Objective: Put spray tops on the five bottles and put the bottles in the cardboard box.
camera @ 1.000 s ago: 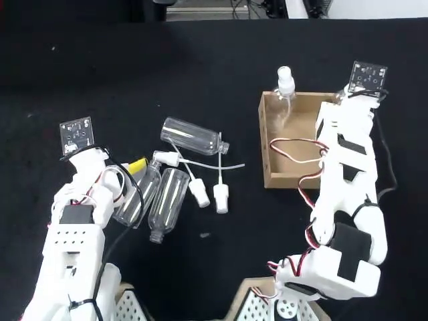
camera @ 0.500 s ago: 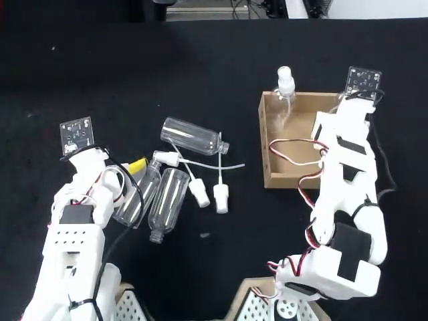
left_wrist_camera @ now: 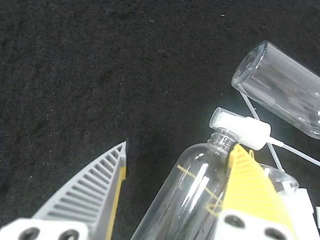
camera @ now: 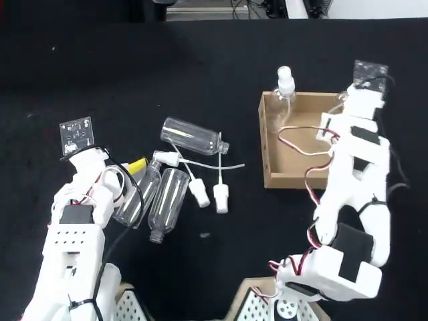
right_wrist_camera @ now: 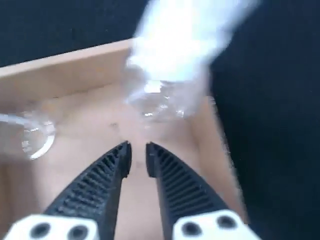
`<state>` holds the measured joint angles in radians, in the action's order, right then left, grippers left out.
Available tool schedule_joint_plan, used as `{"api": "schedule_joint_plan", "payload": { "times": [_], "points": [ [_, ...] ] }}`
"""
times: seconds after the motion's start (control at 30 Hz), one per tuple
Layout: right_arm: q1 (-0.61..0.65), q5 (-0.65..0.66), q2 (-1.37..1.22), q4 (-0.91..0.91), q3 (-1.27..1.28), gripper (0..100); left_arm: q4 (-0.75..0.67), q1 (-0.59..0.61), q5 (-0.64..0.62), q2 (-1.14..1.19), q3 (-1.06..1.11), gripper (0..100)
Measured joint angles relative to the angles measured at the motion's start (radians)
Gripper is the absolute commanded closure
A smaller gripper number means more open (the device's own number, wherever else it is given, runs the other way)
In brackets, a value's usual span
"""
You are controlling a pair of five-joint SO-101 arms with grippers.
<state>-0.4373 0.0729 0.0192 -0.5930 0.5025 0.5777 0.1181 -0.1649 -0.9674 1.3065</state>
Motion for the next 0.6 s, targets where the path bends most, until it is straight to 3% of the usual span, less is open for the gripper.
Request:
{"api": "schedule_joint_plan", "payload": {
  "times": [0.27,0.6],
  "points": [
    [-0.037,0.038,-0.051,0.0,-0.006,98.8,0.0,0.0,0.0,0.0,0.0,70],
    [-0.04,0.058,-0.169,0.157,-0.008,98.8,0.0,0.0,0.0,0.0,0.0,70]
  ]
}}
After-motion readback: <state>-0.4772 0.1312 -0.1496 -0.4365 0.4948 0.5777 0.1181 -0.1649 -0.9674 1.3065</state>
